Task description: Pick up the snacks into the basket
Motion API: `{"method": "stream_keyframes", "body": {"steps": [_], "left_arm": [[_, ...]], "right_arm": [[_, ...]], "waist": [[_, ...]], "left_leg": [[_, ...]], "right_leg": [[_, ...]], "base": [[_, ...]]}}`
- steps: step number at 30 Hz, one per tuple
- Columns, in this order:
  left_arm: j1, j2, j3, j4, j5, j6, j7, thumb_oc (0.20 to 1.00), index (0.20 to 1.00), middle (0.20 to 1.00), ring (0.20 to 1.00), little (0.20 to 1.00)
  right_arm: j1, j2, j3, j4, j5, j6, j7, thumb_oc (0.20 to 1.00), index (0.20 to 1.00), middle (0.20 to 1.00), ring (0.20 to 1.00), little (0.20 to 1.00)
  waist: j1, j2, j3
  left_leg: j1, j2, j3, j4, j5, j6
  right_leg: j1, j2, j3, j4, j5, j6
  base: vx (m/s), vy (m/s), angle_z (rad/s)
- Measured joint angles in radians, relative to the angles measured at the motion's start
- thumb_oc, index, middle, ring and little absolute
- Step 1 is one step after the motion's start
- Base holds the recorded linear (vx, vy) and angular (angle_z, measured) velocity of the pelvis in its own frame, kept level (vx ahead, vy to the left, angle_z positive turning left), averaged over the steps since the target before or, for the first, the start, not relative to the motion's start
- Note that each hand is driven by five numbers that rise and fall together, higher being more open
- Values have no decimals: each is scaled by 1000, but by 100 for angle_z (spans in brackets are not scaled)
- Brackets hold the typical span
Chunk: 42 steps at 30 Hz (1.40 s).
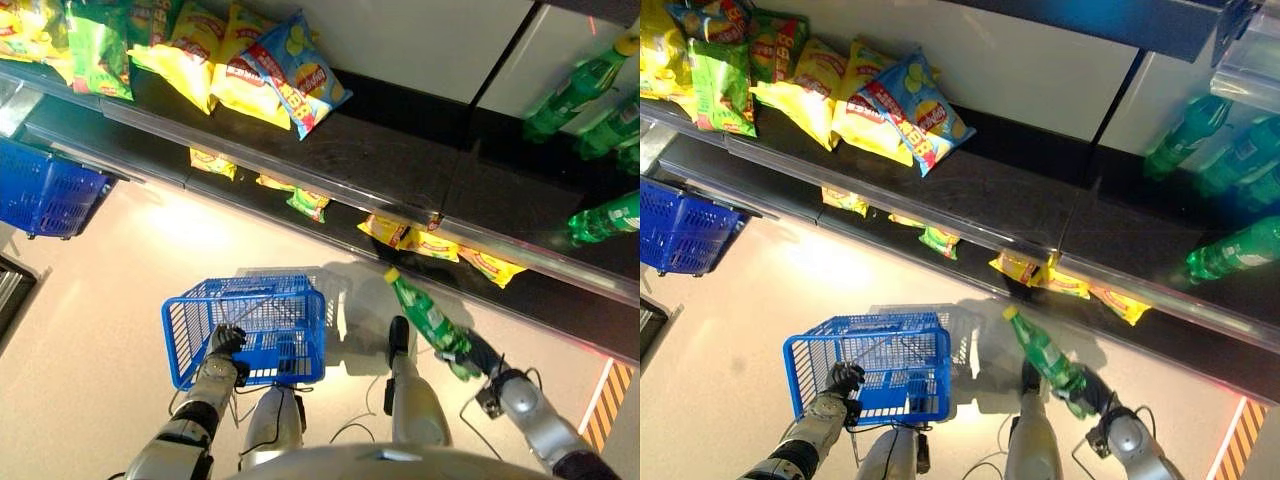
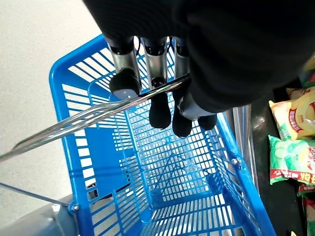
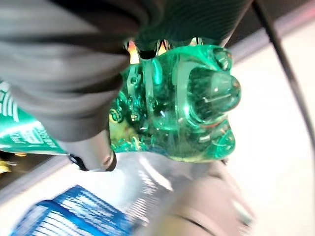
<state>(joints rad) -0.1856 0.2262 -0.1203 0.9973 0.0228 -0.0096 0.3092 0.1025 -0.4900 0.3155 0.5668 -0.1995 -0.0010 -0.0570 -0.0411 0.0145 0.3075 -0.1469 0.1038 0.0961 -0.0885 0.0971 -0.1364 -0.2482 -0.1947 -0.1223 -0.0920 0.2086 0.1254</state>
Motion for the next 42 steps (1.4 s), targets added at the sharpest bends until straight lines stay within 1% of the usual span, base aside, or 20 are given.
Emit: {"method": "stream_keyframes", "body": {"steps": [3,4,7,8,11,14,15,16,17,18,19,24,27,32,34,37,39,40,41,42], "left_arm": [[34,-24,-41,-61,-1,-28,21,200,200,200,200,200],[44,-23,-59,-75,-1,-28,29,200,200,200,200,200],[29,-22,-118,-80,-7,-32,37,200,200,200,200,200],[4,-20,-153,-98,-9,-30,35,200,200,200,200,200],[-27,-17,-211,-147,-15,-33,25,200,200,200,200,200],[-65,-24,-268,-188,-16,-30,15,200,200,200,200,200],[-75,-24,-285,-199,-16,-29,15,200,200,200,200,200],[-98,-28,-317,-231,-16,-27,14,200,200,200,200,200],[-129,-33,-339,-239,-16,-29,9,200,200,200,200,200],[-150,-54,-348,-244,-16,-26,9,200,200,200,200,200],[-159,-56,-353,-249,-17,-26,8,200,200,200,200,200],[-232,-109,-379,-290,-52,-25,12,200,200,200,200,200],[-260,-130,-389,-316,-60,-25,18,200,200,200,200,200],[-297,-124,-415,-379,-99,-23,37,200,200,200,200,200],[-299,-118,-431,-441,-117,-23,40,200,200,200,200,200],[-298,-118,-453,-507,-128,-24,39,200,200,200,200,200],[-298,-120,-465,-527,-158,-24,37,200,200,200,200,200],[-297,-117,-473,-554,-176,-24,36,200,200,200,200,200],[-297,-117,-478,-574,-178,-24,36,200,200,200,200,200],[-300,-116,-486,-602,-194,-25,36,200,200,200,200,200]], "right_arm": [[-56,19,44,96,-60,7,-40,200,200,200,200,200],[-73,24,57,121,-83,1,-54,200,200,200,200,200],[-184,65,102,247,-144,7,-102,200,200,200,200,200],[-255,87,132,317,-166,11,-117,200,200,200,200,200],[-346,119,168,388,-182,19,-133,200,200,200,200,200],[-410,147,205,418,-183,28,-153,200,200,200,200,200],[-440,162,226,447,-183,34,-159,200,200,200,200,200],[-493,182,270,476,-184,53,-164,200,200,200,200,200],[-519,181,285,481,-185,55,-166,200,200,200,200,200],[-548,191,295,479,-185,57,-169,200,200,200,200,200],[-558,196,299,478,-186,56,-172,200,200,200,200,200],[-665,246,333,472,-186,54,-194,200,200,200,200,200],[-704,251,347,474,-182,53,-205,200,200,200,200,200],[-734,252,362,477,-171,55,-222,200,200,200,200,200],[-746,260,365,477,-160,59,-223,200,200,200,200,200],[-770,279,364,480,-140,67,-225,200,200,200,200,200],[-806,306,360,526,-125,68,-240,200,200,200,200,200],[-838,321,360,563,-119,71,-252,200,200,200,200,200],[-853,322,359,580,-119,73,-257,200,200,200,200,200],[-886,321,359,605,-119,75,-262,200,200,200,200,200]], "waist": [[3,-1,2],[3,-1,3],[5,-3,15],[6,-2,29],[11,3,50],[33,9,64],[34,10,70],[34,13,81],[33,21,102],[35,24,109],[34,28,113],[43,28,144],[50,28,165],[57,30,188],[58,29,196],[63,29,197],[67,30,197],[81,30,197],[87,31,198],[102,34,200]], "left_leg": [[-5,2,-2,0,0,0],[-5,2,-3,0,0,0],[-6,2,-6,0,0,0],[-10,2,-12,0,2,-1],[-30,2,-21,0,9,-2],[-42,2,-25,1,11,-2],[-45,2,-28,1,14,-2],[-58,2,-31,2,15,-2],[-63,2,-39,4,16,-2],[-70,2,-42,7,16,-2],[-78,3,-45,8,16,-2],[-114,4,-48,19,16,-3],[-131,4,-52,27,16,-3],[-177,4,-69,44,17,-4],[-197,4,-73,49,18,-5],[-220,5,-76,53,20,-6],[-225,5,-79,54,20,-6],[-234,4,-79,57,20,-6],[-243,5,-80,59,21,-7],[-262,4,-86,65,23,-7]], "right_leg": [[-4,1,-3,0,-4,4],[-4,2,-4,0,-4,4],[-3,2,-6,0,-4,4],[-4,1,-9,0,-3,4],[-17,1,-21,0,-2,3],[-26,1,-26,0,4,-4],[-27,1,-28,0,4,-4],[-37,0,-31,1,4,-5],[-37,0,-37,1,5,-5],[-40,0,-40,1,5,-5],[-45,0,-45,1,5,-5],[-73,0,-50,1,8,-9],[-83,0,-53,1,9,-10],[-111,0,-66,1,13,-14],[-124,0,-72,1,16,-15],[-142,0,-77,1,19,-17],[-147,0,-78,1,19,-17],[-157,0,-77,1,21,-19],[-165,0,-77,1,23,-20],[-176,0,-79,1,25,-21]], "base": [[-24,-35,2],[-30,-26,3],[-19,-4,2],[-18,-1,9],[-25,-6,10],[-32,-7,3],[-36,6,6],[-48,-4,11],[-44,-4,12],[-41,-9,13],[-39,-12,8],[-33,-11,3],[-35,-13,4],[-28,-5,7],[-13,-1,7],[-1,6,3],[0,0,0],[0,0,0],[0,0,0],[-6,23,7]]}}
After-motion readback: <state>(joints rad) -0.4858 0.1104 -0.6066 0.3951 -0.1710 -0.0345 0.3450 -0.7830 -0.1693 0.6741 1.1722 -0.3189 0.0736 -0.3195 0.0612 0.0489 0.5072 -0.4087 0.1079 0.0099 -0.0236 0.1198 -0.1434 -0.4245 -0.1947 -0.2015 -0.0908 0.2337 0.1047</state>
